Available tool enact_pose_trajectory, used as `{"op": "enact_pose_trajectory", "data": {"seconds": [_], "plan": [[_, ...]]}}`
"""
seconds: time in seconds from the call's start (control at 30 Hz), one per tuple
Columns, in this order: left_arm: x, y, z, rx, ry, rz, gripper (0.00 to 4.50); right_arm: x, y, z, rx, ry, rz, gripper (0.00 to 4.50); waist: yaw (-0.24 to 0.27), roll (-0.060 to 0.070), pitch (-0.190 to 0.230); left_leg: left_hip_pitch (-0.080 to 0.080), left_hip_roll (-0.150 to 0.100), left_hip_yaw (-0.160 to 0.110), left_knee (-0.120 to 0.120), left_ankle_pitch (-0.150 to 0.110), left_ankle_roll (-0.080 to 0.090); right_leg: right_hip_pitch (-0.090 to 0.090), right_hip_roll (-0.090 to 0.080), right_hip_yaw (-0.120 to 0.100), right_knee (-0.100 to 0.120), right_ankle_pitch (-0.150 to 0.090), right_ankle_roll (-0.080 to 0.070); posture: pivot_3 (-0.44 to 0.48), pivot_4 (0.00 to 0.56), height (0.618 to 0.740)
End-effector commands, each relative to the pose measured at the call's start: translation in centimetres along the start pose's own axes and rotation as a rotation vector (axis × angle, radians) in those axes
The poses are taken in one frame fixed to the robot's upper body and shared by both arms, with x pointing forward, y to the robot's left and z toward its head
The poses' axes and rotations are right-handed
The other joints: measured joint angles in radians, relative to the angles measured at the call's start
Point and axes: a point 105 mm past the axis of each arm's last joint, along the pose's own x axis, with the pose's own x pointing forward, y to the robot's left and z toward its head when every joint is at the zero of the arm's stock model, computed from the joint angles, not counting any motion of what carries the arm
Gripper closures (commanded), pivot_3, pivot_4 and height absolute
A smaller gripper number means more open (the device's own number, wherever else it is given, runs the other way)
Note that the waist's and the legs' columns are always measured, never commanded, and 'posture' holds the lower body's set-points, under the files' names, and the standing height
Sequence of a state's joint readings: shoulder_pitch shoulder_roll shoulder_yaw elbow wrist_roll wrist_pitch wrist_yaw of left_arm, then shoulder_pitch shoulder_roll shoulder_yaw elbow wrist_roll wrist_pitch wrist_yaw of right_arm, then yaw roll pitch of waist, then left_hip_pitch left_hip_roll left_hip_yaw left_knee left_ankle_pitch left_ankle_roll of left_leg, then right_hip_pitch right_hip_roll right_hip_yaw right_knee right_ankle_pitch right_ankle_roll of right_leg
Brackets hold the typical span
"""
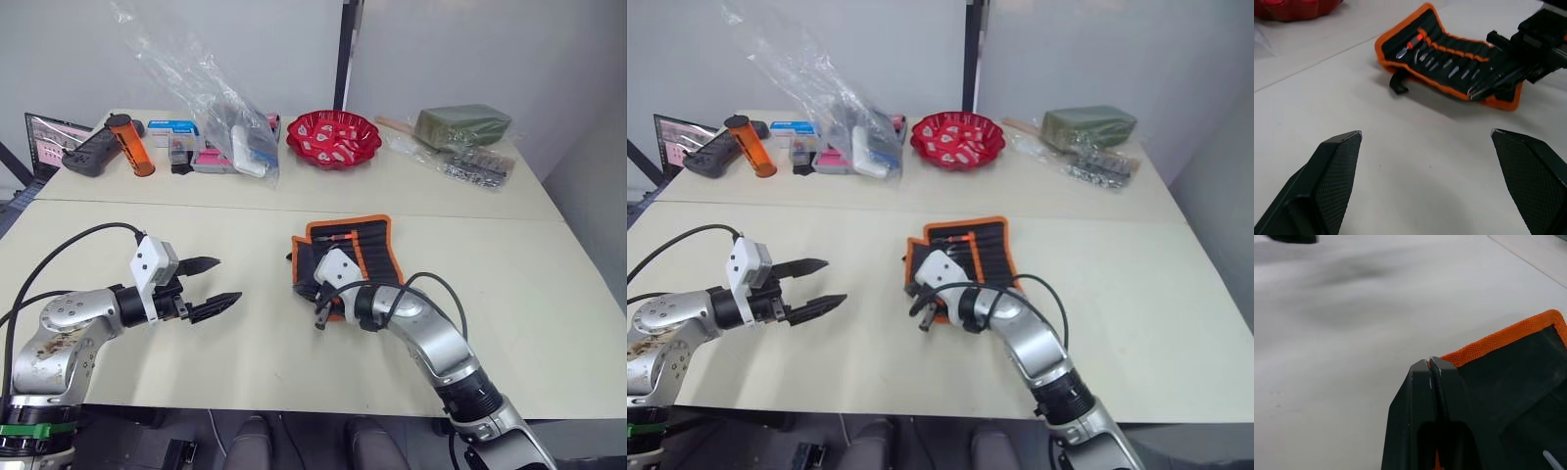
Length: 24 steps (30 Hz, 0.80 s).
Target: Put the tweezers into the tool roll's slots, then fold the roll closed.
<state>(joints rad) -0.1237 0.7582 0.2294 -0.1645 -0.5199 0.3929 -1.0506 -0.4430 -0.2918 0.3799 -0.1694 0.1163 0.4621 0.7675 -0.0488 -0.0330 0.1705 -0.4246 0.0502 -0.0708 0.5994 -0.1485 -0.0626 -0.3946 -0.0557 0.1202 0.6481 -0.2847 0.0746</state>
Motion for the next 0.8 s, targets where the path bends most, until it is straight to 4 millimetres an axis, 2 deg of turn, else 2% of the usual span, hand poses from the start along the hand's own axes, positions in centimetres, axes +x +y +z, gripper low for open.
{"op": "enact_pose_trajectory", "data": {"seconds": [0.03,0.2,0.3,0.4,0.47,0.63,0.8], "plan": [[-0.1,-0.3,1.7,0.048,-0.048,-0.032,0.0,-0.4,1.4,2.0,-0.101,-0.083,0.156,4.48,-0.002,0.0,0.0,0.0,0.0,0.0,0.0,0.0,0.0,0.0,0.0,0.0,0.0,0.0,0.0,0.0,0.15,0.74],[0.6,-1.2,1.1,0.047,0.015,-0.147,0.0,-2.2,2.5,-0.1,-0.244,-0.009,0.348,4.48,0.003,0.0,0.0,0.0,0.0,0.0,0.0,0.0,0.0,0.001,0.0,0.0,-0.001,0.0,0.001,0.0,0.15,0.74],[1.0,-1.3,-0.5,0.033,0.132,-0.182,0.0,-4.3,2.7,-1.2,-0.257,0.023,0.429,4.48,0.003,0.0,0.0,0.0,0.0,0.0,0.0,0.0,0.0,0.001,0.0,0.0,-0.001,0.0,0.001,0.0,0.15,0.74],[2.1,-1.8,-0.6,0.082,0.165,-0.263,0.0,-6.8,1.6,-2.7,-0.277,0.099,0.445,4.48,0.01,0.0,0.001,0.0,0.0,0.0,0.0,0.0,0.0,0.001,0.0,0.0,-0.001,-0.001,0.001,0.0,0.15,0.74],[3.0,-2.4,-0.3,0.14,0.172,-0.339,0.0,-8.1,1.0,-2.9,-0.274,0.118,0.437,4.48,0.012,0.0,0.001,0.0,-0.001,0.0,0.002,0.0,0.0,0.002,0.0,0.0,-0.001,-0.001,0.001,0.0,0.15,0.74],[5.0,-2.7,0.8,0.257,0.156,-0.449,0.0,-8.9,1.0,-3.0,-0.263,0.132,0.418,4.48,0.005,0.0,0.001,0.0,0.0,0.0,0.003,0.0,0.0,0.002,0.0,0.0,-0.001,-0.001,0.001,0.0,0.15,0.74],[8.0,-3.8,1.2,0.428,0.167,-0.632,0.0,-8.8,1.3,-3.3,-0.237,0.142,0.359,4.48,0.008,0.0,0.001,-0.002,-0.001,0.0,0.005,0.0,0.0,0.002,0.0,0.0,-0.001,0.0,0.001,0.0,0.15,0.74]]}}
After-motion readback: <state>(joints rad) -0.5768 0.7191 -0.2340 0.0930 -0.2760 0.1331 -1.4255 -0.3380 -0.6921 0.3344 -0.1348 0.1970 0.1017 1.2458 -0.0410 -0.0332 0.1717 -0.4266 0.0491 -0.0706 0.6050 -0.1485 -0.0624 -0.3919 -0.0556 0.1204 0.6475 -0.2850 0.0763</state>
